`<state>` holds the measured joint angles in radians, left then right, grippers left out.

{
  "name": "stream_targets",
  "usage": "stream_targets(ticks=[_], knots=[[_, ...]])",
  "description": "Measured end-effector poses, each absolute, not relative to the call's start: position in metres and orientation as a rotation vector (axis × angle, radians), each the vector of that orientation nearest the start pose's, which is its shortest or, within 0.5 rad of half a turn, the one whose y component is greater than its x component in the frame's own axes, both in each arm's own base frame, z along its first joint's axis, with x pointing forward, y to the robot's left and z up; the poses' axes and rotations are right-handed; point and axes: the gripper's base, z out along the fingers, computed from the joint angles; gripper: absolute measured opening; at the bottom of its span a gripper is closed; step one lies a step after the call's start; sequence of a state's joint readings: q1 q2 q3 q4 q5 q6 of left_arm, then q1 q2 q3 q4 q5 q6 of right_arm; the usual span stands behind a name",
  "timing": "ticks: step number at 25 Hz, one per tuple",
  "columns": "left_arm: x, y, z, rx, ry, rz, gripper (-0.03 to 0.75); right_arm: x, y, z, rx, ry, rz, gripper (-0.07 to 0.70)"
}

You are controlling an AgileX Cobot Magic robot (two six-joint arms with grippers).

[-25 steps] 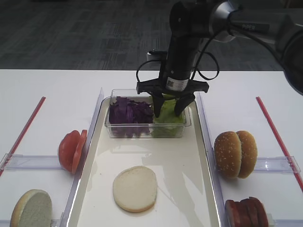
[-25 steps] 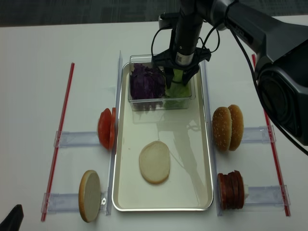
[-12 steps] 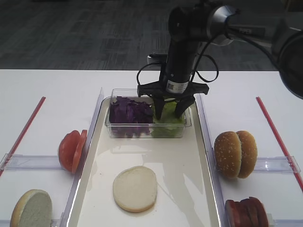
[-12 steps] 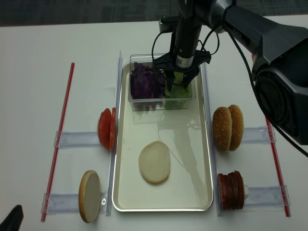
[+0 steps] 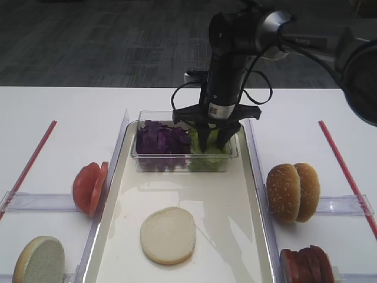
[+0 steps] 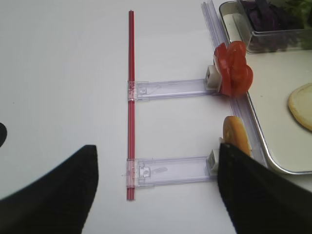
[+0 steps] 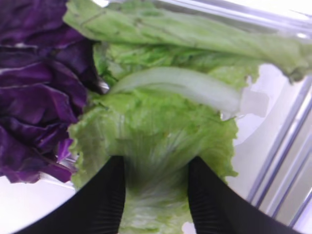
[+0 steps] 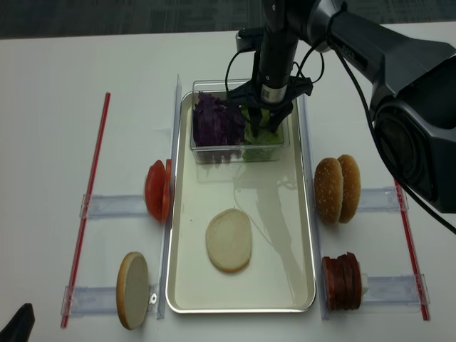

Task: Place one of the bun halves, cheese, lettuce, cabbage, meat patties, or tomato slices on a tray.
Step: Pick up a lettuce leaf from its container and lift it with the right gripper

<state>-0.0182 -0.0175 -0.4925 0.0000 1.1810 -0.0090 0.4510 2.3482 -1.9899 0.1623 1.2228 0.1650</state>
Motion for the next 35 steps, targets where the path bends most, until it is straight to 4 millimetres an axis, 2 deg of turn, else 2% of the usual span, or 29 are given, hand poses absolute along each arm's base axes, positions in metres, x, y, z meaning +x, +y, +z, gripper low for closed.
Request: stream_targets(ticks=[9, 20, 23, 24, 28, 35], knots=[[-0.0122, 0.0002, 0.2656, 0.010, 2.155, -0.016, 0.489, 0.4267, 0.2210, 0.1596, -0.371, 3.084, 0.248, 0.225], [-0.0122, 0.0002, 0.2656, 0.010, 2.155, -0.016, 0.489, 0.4268, 0.2210, 0.1586, -0.365, 3.087, 0.247, 0.208], [-0.0122, 0.0002, 0.2656, 0.010, 2.155, -0.016, 0.489, 0.4268, 0.2210, 0.1586, -0.363, 3.087, 0.247, 0.155], [-0.0122, 0.0002, 0.2656, 0.010, 2.155, -0.016, 0.489, 0.4268, 0.2210, 0.1586, -0.362, 3.087, 0.247, 0.104], [-0.0122, 0.0002, 0.2656, 0.010, 2.155, -0.016, 0.489, 0.4268, 0.2210, 0.1586, -0.362, 3.087, 0.247, 0.046], [-0.0122, 0.0002, 0.2656, 0.010, 2.155, -0.016, 0.487, 0.4268, 0.2202, 0.1629, -0.366, 3.076, 0.239, 0.043]])
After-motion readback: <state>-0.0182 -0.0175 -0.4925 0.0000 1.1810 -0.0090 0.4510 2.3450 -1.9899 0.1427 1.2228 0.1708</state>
